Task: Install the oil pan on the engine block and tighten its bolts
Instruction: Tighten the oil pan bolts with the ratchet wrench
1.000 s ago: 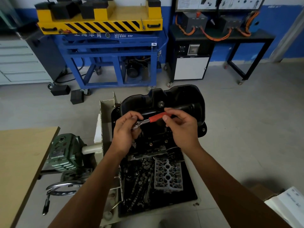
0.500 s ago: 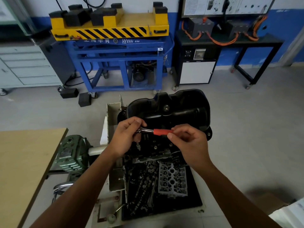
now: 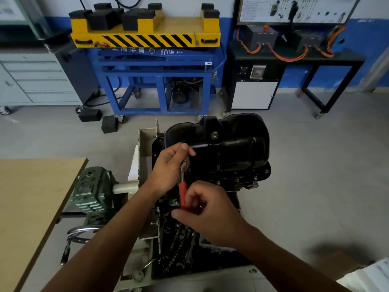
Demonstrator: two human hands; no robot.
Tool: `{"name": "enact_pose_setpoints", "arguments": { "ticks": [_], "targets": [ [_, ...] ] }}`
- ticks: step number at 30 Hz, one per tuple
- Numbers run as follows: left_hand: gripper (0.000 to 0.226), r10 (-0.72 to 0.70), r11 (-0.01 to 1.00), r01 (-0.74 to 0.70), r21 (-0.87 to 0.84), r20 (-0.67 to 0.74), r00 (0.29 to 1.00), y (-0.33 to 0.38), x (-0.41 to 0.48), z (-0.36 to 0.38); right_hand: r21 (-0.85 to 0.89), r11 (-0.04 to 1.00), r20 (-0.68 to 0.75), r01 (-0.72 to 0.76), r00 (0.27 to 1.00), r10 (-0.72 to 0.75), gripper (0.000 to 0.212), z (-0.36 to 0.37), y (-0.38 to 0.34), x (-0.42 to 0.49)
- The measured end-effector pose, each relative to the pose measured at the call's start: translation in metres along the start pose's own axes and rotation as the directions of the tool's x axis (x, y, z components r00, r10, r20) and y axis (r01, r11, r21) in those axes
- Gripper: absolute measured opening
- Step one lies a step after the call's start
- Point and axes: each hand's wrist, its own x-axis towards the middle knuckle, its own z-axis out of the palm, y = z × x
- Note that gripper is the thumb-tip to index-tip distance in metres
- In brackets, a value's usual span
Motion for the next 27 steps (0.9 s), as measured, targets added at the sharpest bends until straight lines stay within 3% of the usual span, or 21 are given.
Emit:
{"name": "enact_pose_setpoints", "arguments": {
  "ticks": [5,11,17,21,24,27],
  "targets": [
    [0.036,-0.006,0.999,0.005,-0.053,-0.006,1.000,-0.002,-0.002,0.000,-0.006,1.000,-0.046,0.021,0.999,-0.021,0.037,0.018,-0.007,0.006],
    [0.037,-0.071,0.986,0.073,-0.152,0.021,0.997,-0.010,-0.001,-0.009,-0.012,0.995,0.085,-0.095,0.992,0.096,0.026,-0.018,0.002,0.007],
    [0.035,-0.099,0.975,0.117,-0.190,0.098,0.990,-0.014,0.001,-0.014,-0.241,0.962,0.092,-0.127,0.984,0.152,0.027,-0.080,0.001,0.025],
    [0.036,-0.104,0.961,0.137,-0.239,0.149,0.983,-0.017,0.001,-0.020,-0.453,0.891,0.045,-0.012,0.998,0.036,0.023,-0.100,0.003,0.045],
    [0.036,-0.105,0.964,0.150,-0.220,0.201,0.974,-0.017,0.001,-0.016,-0.626,0.776,0.019,0.071,0.997,-0.076,0.017,-0.104,0.008,0.057],
    [0.034,-0.109,0.972,0.151,-0.178,0.224,0.969,-0.016,0.001,-0.011,-0.671,0.736,-0.006,0.092,0.992,-0.129,0.016,-0.104,0.015,0.063]
  ]
}}
